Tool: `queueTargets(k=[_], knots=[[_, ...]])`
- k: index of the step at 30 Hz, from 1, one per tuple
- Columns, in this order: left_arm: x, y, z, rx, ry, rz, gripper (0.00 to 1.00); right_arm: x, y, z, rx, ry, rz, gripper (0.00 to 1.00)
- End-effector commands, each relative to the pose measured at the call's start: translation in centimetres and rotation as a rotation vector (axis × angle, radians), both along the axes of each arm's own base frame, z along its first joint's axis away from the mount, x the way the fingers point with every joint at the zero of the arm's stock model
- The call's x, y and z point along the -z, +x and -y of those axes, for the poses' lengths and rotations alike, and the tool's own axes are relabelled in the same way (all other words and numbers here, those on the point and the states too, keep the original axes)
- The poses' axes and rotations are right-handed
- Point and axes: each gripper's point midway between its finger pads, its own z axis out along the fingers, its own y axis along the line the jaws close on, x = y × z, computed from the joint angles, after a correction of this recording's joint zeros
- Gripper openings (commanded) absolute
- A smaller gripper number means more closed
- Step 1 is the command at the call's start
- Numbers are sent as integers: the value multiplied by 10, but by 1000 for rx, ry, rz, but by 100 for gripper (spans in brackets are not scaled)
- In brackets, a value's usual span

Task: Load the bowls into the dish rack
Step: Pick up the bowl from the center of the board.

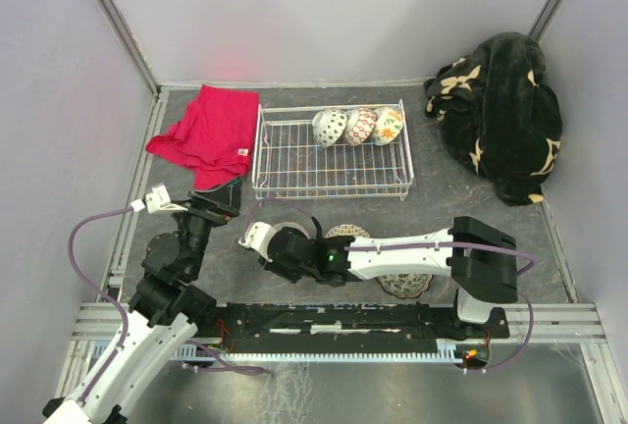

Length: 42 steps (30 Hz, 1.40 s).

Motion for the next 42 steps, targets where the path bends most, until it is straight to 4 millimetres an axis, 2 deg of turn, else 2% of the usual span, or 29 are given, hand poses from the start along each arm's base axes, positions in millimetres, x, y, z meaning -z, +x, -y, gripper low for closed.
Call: queueTargets(k=[1, 7, 11, 18, 29, 42], knots=[[-9, -2, -4, -16, 15, 35, 100, -14, 4, -12, 5, 19, 42, 37], [-9, -2, -5, -18, 13, 37, 100, -10, 4, -13, 5, -1, 49, 35], [-10, -3, -5, -15, 12, 39, 100, -11, 3, -14, 0, -3, 53, 18], [-10, -3, -5, -16, 12, 40, 100, -19, 1, -13, -3, 19, 69, 2], [-10, -3, -6, -19, 11, 40, 100, -56, -12, -7, -21, 109, 141, 2], [-9, -2, -5, -19, 15, 37, 100, -119, -26, 16, -35, 326, 139, 2]])
